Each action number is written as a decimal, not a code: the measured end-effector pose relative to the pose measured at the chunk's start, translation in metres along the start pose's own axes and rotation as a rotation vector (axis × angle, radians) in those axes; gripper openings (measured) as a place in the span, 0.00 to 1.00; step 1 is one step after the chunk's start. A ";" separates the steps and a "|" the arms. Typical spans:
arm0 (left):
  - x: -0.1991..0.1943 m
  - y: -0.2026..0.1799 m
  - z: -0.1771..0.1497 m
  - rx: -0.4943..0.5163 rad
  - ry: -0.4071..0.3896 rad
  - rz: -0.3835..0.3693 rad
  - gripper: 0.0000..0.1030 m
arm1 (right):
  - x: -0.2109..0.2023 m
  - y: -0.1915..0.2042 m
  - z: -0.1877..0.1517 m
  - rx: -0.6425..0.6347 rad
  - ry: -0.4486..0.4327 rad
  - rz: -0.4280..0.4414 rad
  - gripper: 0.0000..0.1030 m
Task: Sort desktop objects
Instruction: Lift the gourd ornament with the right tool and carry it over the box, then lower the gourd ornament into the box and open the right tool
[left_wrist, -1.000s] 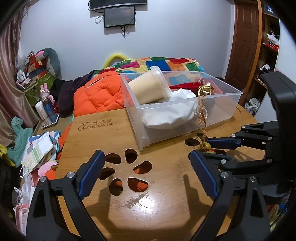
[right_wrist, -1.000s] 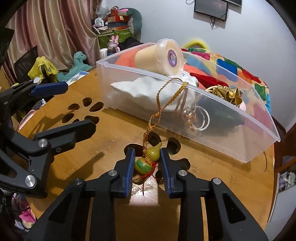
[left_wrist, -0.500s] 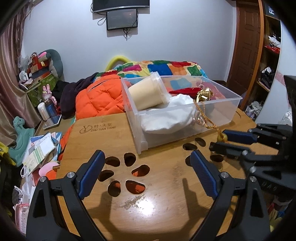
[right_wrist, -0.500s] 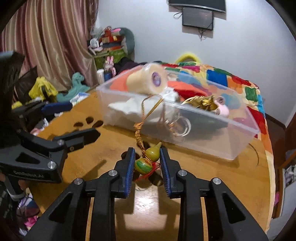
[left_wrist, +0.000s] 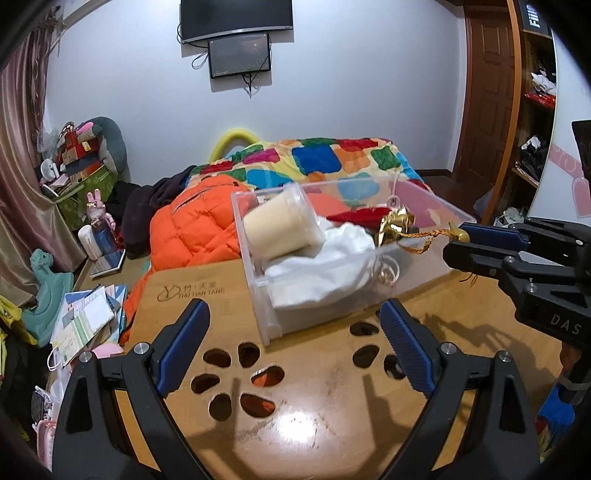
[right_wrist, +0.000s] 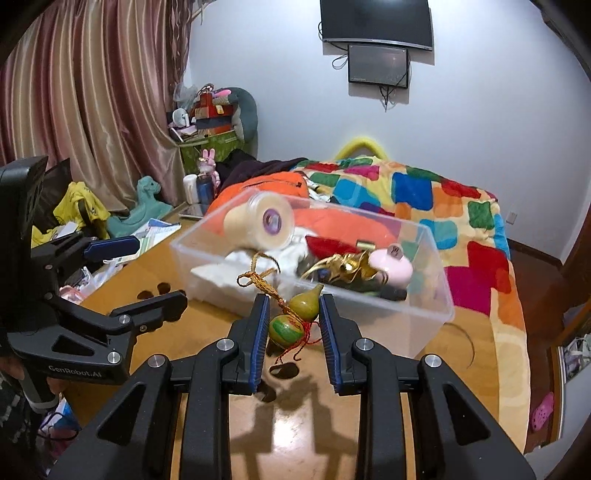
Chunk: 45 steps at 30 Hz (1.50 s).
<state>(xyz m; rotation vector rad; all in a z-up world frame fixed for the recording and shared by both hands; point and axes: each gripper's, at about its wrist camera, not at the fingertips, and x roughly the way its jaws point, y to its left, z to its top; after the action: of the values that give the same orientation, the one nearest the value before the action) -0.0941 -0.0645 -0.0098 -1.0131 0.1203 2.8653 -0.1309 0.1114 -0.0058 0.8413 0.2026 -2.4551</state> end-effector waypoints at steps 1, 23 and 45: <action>0.000 0.000 0.003 0.000 -0.004 0.001 0.92 | 0.000 -0.001 0.002 -0.002 -0.003 -0.003 0.24; 0.043 0.001 0.065 0.013 -0.016 -0.023 0.92 | 0.059 -0.029 0.042 -0.040 0.040 -0.003 0.24; 0.083 -0.006 0.064 0.009 0.058 -0.027 0.92 | 0.089 -0.038 0.033 -0.052 0.129 -0.051 0.24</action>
<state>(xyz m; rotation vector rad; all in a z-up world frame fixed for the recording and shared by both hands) -0.1979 -0.0460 -0.0127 -1.0884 0.1226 2.8097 -0.2276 0.0949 -0.0346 0.9829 0.3373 -2.4329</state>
